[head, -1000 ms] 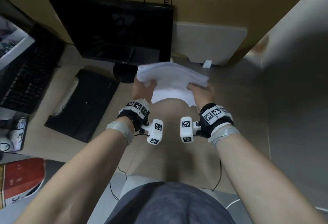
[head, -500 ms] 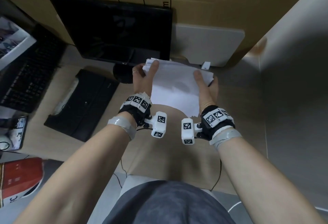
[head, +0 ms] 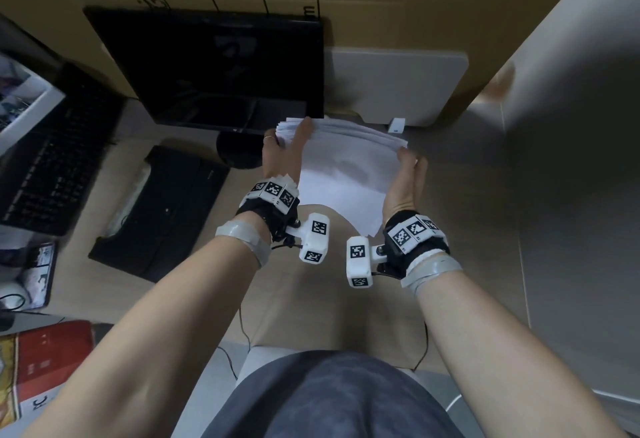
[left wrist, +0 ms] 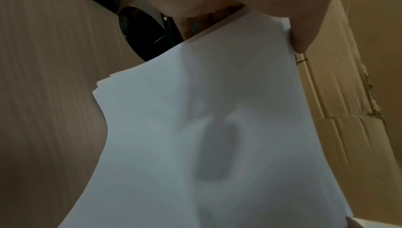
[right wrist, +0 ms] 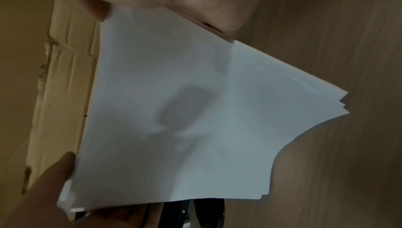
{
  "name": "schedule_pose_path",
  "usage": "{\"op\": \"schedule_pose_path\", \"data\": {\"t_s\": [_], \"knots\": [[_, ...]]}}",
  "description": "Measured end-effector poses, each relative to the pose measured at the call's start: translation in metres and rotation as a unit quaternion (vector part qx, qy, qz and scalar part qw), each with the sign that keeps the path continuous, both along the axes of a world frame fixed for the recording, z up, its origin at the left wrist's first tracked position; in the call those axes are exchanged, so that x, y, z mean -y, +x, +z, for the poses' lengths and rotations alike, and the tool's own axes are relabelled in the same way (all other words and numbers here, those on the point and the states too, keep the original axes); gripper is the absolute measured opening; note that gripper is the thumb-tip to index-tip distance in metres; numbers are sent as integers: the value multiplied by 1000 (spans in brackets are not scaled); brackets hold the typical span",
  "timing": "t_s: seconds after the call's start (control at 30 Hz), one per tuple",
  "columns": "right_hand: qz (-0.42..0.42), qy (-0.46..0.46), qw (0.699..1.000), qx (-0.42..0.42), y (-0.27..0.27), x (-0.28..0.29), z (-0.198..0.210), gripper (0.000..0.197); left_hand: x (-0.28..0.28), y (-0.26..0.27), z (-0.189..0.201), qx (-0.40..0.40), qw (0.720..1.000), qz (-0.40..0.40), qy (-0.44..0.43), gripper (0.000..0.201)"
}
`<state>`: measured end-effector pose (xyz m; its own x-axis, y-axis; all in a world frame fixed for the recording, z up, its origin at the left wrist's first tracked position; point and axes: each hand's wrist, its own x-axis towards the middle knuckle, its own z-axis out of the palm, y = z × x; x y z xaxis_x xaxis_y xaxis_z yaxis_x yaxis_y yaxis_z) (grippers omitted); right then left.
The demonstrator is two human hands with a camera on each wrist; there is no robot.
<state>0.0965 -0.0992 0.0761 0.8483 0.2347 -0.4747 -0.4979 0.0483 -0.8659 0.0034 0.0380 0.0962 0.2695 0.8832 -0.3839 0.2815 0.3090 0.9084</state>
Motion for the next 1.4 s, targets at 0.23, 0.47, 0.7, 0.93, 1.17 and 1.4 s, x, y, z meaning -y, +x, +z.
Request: {"op": "schedule_pose_path", "data": {"t_s": [0.23,0.47,0.7,0.93,1.17,1.4], "knots": [[68,18,998,6,8,1,-8,43,0,7,-6,9,998,32,-53,86],[129,-97,987,-19,7,10,-22,29,-12,3,-20,-17,998,-61,-26,72],[102,-139,985,-17,26,-21,-16,20,-23,-1,-34,-117,990,-68,-34,23],[41,-25,993,104,30,-22,16,39,-23,-2,1,24,997,-17,67,22],[142,-147,977,55,19,-14,-28,41,-22,-21,-45,-98,990,-99,31,44],[243,-263,932,49,30,-13,-45,12,-28,-21,-66,-157,971,-179,-27,35]]}}
